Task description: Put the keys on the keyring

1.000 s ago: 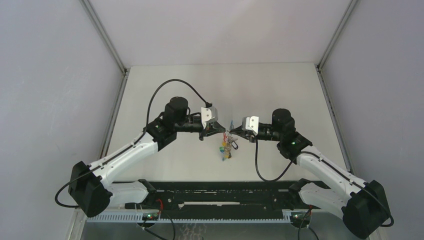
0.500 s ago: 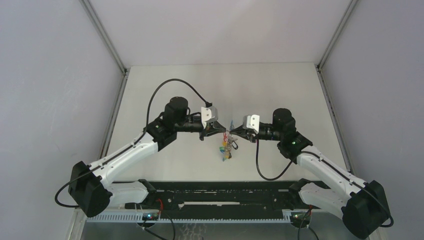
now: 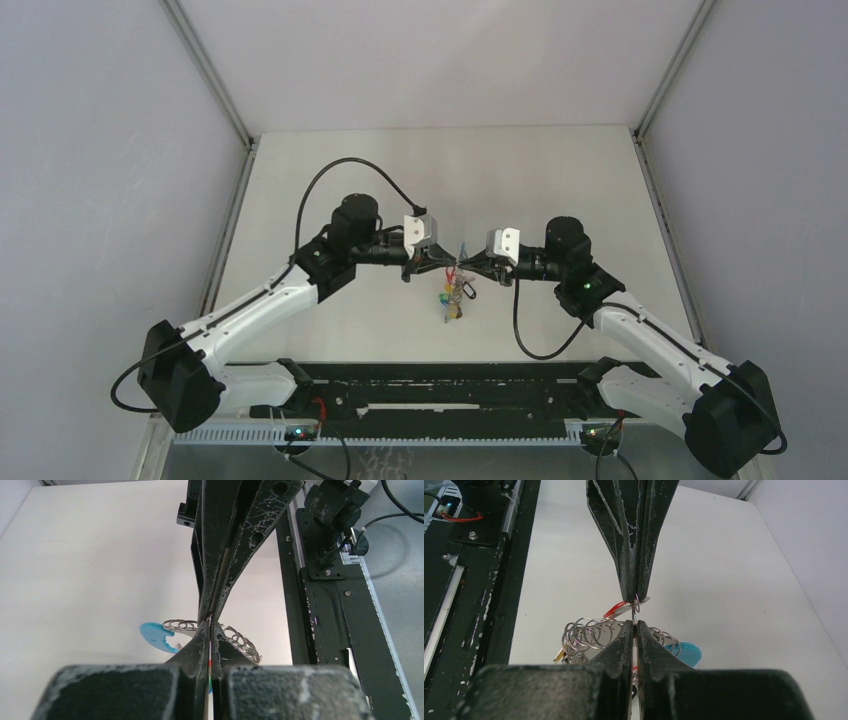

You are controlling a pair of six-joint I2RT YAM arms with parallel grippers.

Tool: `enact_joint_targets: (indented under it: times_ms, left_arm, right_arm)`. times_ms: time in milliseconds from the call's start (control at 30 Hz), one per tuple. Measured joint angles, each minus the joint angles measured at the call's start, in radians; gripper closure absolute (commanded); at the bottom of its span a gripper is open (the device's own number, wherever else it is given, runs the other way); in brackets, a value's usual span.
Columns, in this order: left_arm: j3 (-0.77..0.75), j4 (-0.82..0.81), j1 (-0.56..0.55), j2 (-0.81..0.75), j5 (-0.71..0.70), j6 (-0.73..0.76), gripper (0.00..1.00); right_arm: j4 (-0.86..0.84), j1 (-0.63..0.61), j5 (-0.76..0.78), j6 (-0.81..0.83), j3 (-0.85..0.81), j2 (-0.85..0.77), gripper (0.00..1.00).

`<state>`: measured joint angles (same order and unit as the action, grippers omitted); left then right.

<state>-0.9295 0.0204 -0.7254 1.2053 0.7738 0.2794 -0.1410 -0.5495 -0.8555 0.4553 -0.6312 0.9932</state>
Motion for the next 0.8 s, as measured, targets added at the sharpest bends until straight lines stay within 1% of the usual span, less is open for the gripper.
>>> enact_joint_targets:
  times_ms: [500,800]
  left_arm:
    - [0.000,0.031,-0.007,0.003,-0.031,0.027,1.00]
    - [0.000,0.040,-0.008,0.002,-0.040,0.019,1.00]
  right_arm:
    - [-0.040,0.012,-0.014,-0.026,0.000,-0.012,1.00]
    - [-0.055,0.016,-0.022,-0.026,0.006,-0.013,1.00]
